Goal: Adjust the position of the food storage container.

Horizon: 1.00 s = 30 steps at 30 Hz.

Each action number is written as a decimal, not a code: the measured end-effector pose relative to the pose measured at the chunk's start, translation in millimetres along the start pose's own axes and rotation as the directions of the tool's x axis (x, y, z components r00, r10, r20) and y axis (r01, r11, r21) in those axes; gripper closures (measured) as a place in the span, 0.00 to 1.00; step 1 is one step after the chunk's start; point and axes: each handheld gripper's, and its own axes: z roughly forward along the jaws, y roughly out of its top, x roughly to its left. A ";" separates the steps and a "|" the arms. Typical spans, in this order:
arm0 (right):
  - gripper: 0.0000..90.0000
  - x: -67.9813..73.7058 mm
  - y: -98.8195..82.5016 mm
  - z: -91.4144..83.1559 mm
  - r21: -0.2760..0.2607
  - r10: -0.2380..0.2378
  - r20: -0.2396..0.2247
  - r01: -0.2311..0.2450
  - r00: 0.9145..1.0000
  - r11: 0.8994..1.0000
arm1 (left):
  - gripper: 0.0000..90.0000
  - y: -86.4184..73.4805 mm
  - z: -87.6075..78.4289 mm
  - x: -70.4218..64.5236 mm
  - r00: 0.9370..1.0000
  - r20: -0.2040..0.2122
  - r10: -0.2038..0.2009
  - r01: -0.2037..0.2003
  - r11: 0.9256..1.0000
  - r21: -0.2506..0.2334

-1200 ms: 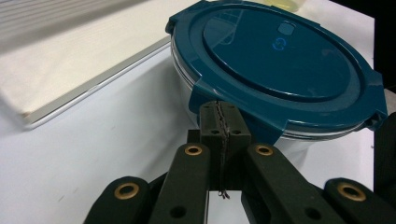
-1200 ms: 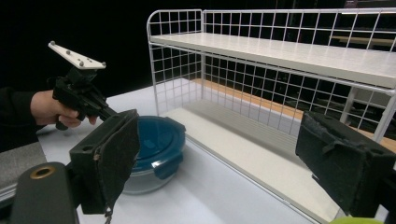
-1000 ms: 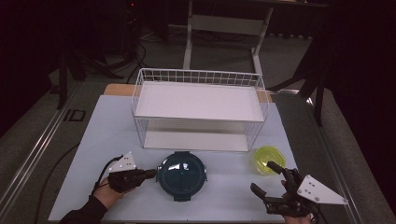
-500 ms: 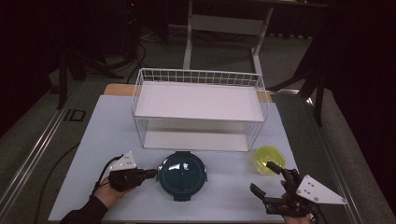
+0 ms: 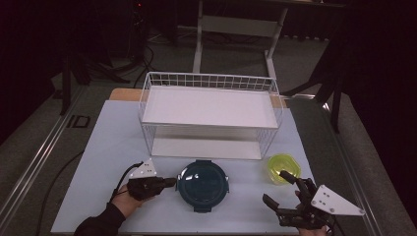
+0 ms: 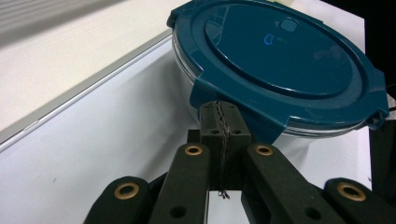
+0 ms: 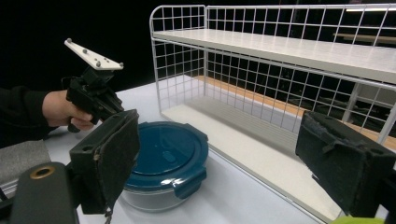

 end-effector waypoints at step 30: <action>0.22 23.1 8.0 40.2 0.069 -0.032 -0.054 0.036 0.998 0.997 | 0.02 36.3 -34.3 -25.2 0.995 0.080 -0.055 0.072 0.973 -0.221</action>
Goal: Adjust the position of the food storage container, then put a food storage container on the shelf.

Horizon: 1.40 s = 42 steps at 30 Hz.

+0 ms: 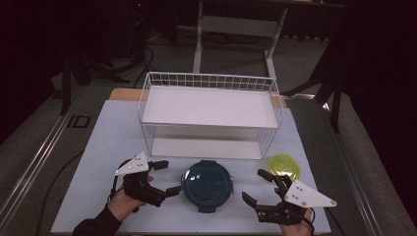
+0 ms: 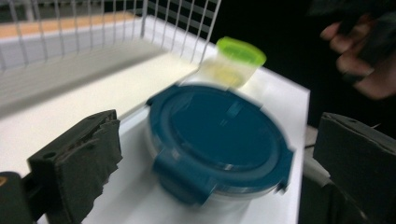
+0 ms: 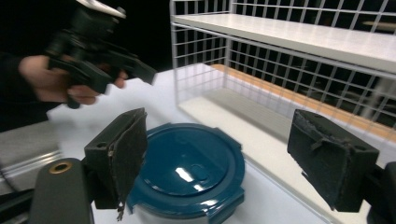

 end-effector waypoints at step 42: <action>0.19 -49.9 -58.9 84.9 0.423 0.690 0.040 -0.638 0.723 0.643 | 0.10 -31.8 47.8 33.9 0.860 -0.051 -0.508 0.506 0.834 0.219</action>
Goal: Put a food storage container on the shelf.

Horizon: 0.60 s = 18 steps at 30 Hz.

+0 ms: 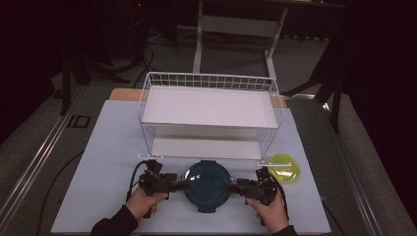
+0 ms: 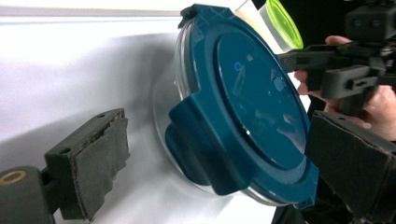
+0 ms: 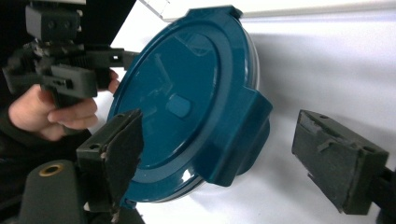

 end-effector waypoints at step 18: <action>0.46 -17.1 -2.3 11.3 0.106 0.234 -0.096 -0.224 0.967 0.969 | 0.53 -4.3 2.1 9.8 0.993 0.051 -0.105 0.104 0.994 0.020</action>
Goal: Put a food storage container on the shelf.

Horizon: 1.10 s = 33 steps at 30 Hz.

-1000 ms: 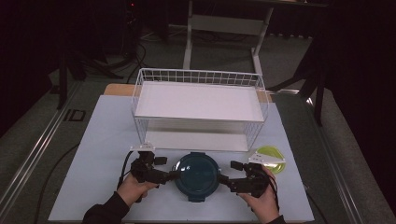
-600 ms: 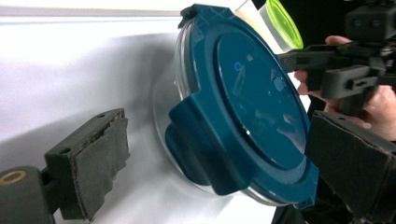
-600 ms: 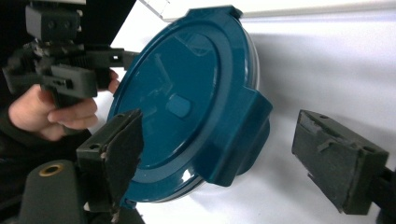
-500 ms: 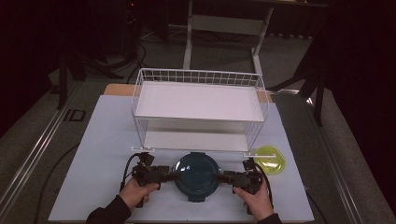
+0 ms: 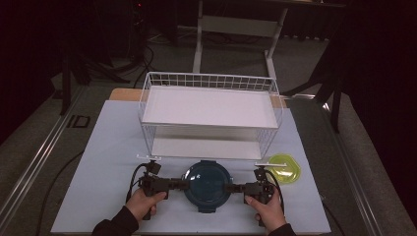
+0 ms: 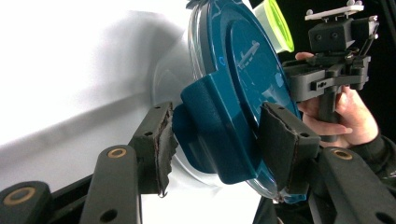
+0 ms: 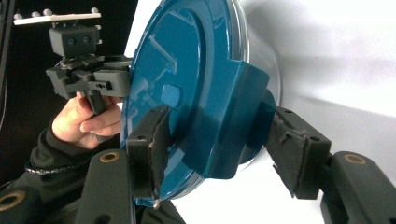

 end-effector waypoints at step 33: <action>0.63 20.2 -13.6 -16.7 -0.012 -0.065 0.022 0.065 0.998 0.998 | 0.62 -12.2 -12.8 -26.2 0.998 -0.059 0.031 -0.033 0.999 -0.027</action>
